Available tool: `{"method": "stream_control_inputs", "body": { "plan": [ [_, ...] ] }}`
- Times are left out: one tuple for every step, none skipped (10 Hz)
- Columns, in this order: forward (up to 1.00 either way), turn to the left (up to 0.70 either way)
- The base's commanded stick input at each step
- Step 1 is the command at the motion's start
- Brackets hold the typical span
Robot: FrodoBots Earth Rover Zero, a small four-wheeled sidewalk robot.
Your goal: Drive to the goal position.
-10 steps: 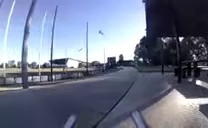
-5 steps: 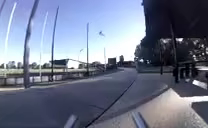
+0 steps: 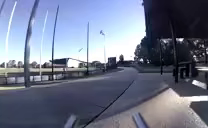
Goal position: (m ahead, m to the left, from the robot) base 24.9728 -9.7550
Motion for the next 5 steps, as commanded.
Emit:
{"method": "stream_control_inputs", "body": {
  "plan": [
    [0.82, 0.00],
    [0.85, 0.00],
    [0.85, 0.00],
    [0.91, 0.00],
    [1.00, 0.00]
  ]
}}
